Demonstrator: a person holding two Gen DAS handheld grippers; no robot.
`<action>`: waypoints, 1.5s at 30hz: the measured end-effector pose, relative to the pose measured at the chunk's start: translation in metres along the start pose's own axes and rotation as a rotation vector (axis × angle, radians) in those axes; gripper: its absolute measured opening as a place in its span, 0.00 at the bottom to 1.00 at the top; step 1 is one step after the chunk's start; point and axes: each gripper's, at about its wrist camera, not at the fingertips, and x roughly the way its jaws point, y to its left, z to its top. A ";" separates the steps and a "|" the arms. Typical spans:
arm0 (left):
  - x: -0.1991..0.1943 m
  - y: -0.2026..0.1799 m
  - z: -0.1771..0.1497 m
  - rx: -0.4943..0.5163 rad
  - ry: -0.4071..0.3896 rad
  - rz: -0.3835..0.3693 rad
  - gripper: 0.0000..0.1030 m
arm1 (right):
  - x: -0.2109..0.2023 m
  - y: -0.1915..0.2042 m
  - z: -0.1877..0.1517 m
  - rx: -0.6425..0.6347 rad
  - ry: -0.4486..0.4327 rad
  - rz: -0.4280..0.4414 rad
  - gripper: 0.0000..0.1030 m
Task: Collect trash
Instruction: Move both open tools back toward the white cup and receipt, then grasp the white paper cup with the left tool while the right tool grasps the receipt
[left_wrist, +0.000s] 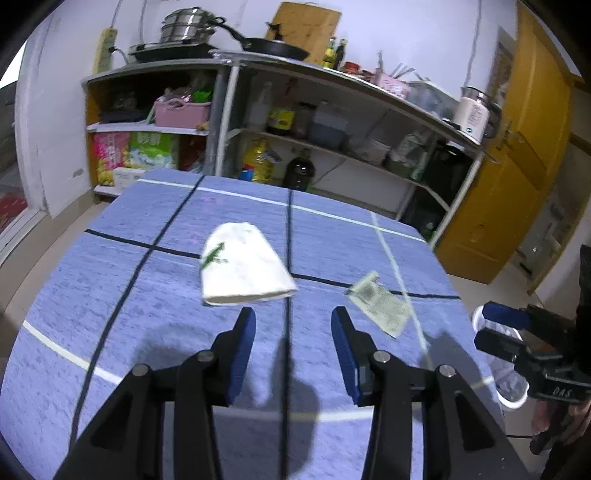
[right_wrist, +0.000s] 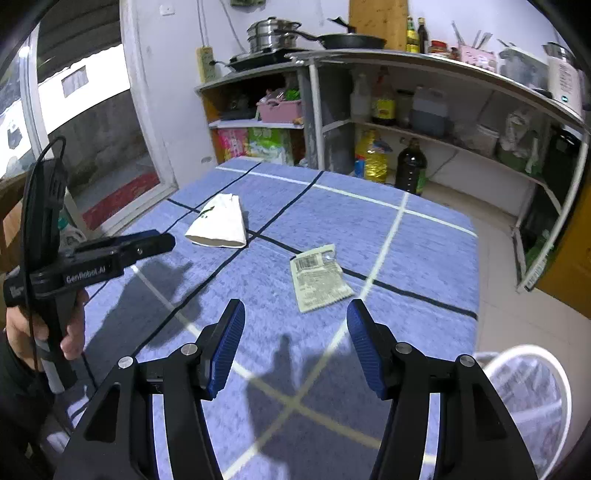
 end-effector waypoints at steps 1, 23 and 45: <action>0.003 0.004 0.001 -0.005 0.000 0.009 0.44 | 0.005 0.000 0.002 -0.008 0.004 0.001 0.57; 0.091 0.037 0.025 -0.080 0.099 0.086 0.58 | 0.118 -0.016 0.021 -0.060 0.114 -0.029 0.57; 0.075 0.014 0.023 0.008 0.049 0.071 0.17 | 0.120 -0.008 0.014 -0.075 0.157 -0.093 0.33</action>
